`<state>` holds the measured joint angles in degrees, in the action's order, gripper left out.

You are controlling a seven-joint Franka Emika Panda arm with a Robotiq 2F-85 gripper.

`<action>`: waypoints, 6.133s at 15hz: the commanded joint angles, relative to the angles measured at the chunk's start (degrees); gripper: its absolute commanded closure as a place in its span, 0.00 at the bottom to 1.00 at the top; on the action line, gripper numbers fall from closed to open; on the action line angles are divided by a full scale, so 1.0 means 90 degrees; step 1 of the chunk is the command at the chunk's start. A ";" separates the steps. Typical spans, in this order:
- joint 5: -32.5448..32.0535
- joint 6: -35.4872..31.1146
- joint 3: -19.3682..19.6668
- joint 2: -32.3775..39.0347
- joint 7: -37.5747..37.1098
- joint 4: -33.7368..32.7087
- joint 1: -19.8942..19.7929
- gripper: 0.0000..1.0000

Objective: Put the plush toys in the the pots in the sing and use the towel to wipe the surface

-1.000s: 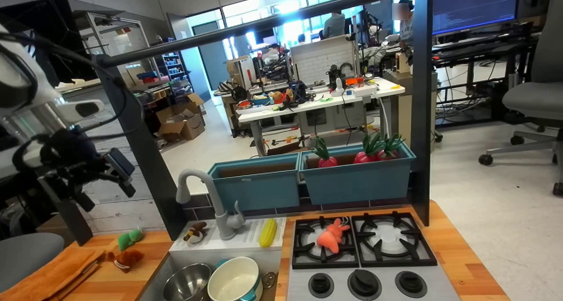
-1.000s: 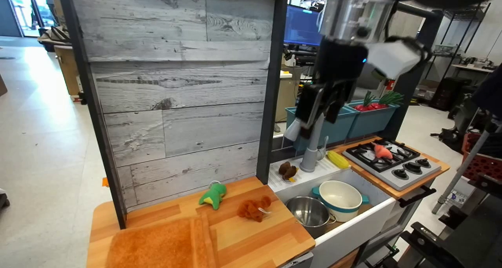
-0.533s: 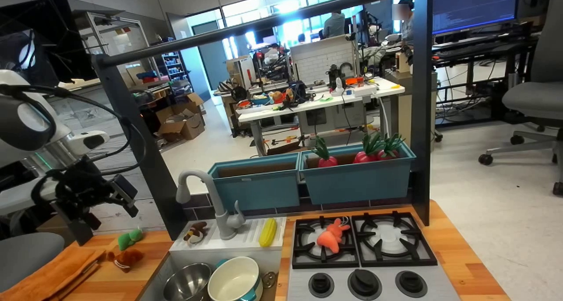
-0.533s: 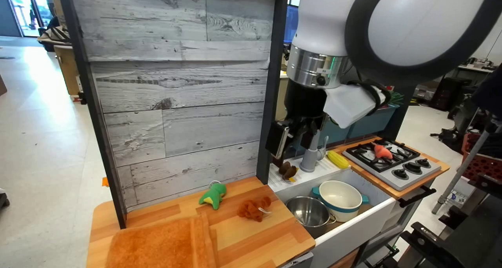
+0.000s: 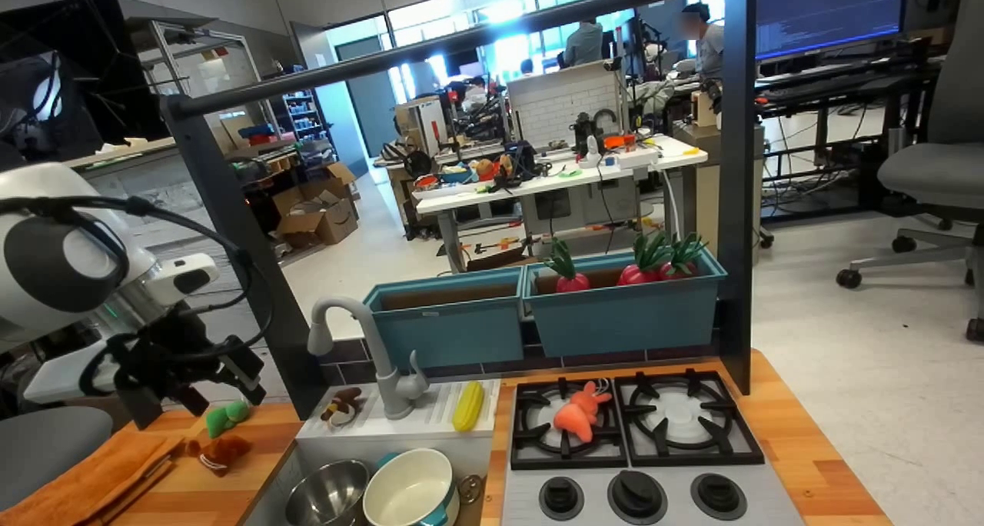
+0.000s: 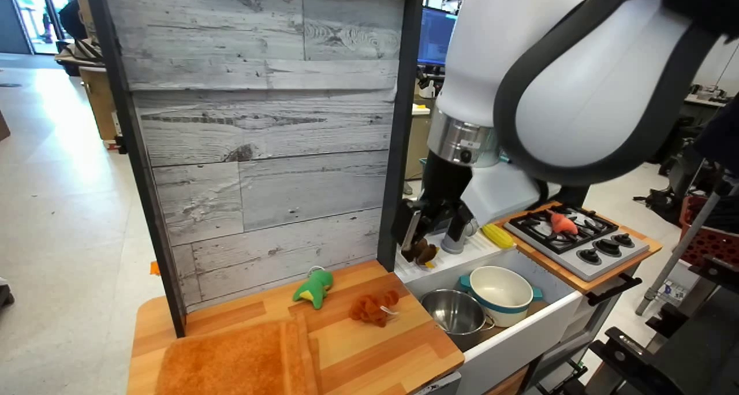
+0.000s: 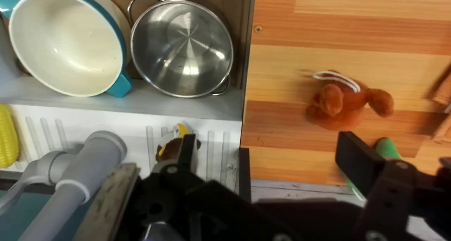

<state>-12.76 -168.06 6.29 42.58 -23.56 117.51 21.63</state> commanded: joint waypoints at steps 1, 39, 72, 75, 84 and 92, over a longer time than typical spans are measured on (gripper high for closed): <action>0.0485 -0.0077 0.0135 0.0849 -0.0154 -0.0666 0.0535 0.00; -0.0135 0.0900 0.1647 0.0858 -0.0150 -0.0561 0.1761 0.04; 0.0850 0.1512 0.1107 0.3658 -0.1258 -0.4900 0.1982 0.66; 0.0812 0.1619 0.0912 0.3372 -0.1008 -0.4604 0.1875 0.88; 0.0328 0.3204 0.0786 0.0874 0.0357 -0.1750 0.1612 0.98; -0.0052 0.4270 0.0976 0.0932 -0.0578 -0.1052 0.0028 0.98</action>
<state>-12.23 -130.71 15.24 48.27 -24.79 108.49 26.77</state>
